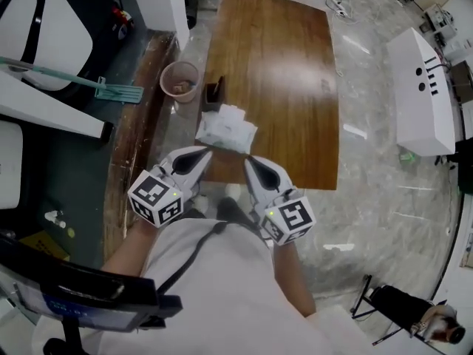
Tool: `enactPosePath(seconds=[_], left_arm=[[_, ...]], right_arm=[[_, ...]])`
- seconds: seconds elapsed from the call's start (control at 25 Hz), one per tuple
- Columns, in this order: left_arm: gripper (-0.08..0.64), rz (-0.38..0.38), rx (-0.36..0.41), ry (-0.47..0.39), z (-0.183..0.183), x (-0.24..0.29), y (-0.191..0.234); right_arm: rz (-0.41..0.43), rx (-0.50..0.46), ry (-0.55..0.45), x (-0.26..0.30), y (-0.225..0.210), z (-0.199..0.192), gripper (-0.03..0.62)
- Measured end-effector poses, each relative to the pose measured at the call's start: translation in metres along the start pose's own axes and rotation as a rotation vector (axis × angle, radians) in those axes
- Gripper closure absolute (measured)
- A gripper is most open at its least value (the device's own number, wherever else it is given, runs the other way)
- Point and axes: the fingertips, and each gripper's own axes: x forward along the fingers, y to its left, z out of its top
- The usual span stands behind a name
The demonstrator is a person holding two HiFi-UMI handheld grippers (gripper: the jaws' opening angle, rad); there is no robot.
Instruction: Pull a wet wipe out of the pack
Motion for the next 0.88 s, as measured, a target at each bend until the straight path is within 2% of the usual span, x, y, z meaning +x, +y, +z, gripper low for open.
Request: enactPosePath(seconds=[0.28, 0.4, 0.64, 0.88], left_arm=[[0.555, 0.138, -0.021, -0.016, 0.007, 0.033, 0.024], [0.555, 0.191, -0.032, -0.011, 0.005, 0.044, 0.034], [0.555, 0.302, 0.028, 0.014, 0.001, 0.063, 0.046], [0.554, 0.335, 0.039, 0.051, -0.016, 0.075, 0.057]], right_arm=[[0.102, -0.103, 0.054, 0.028, -0.042, 0.011, 0.584], [0.153, -0.115, 0.055, 0.037, -0.053, 0.012, 0.584], [0.224, -0.132, 0.091, 0.052, -0.073, 0.000, 0.584], [0.253, -0.136, 0.115, 0.067, -0.076, -0.009, 0.584]])
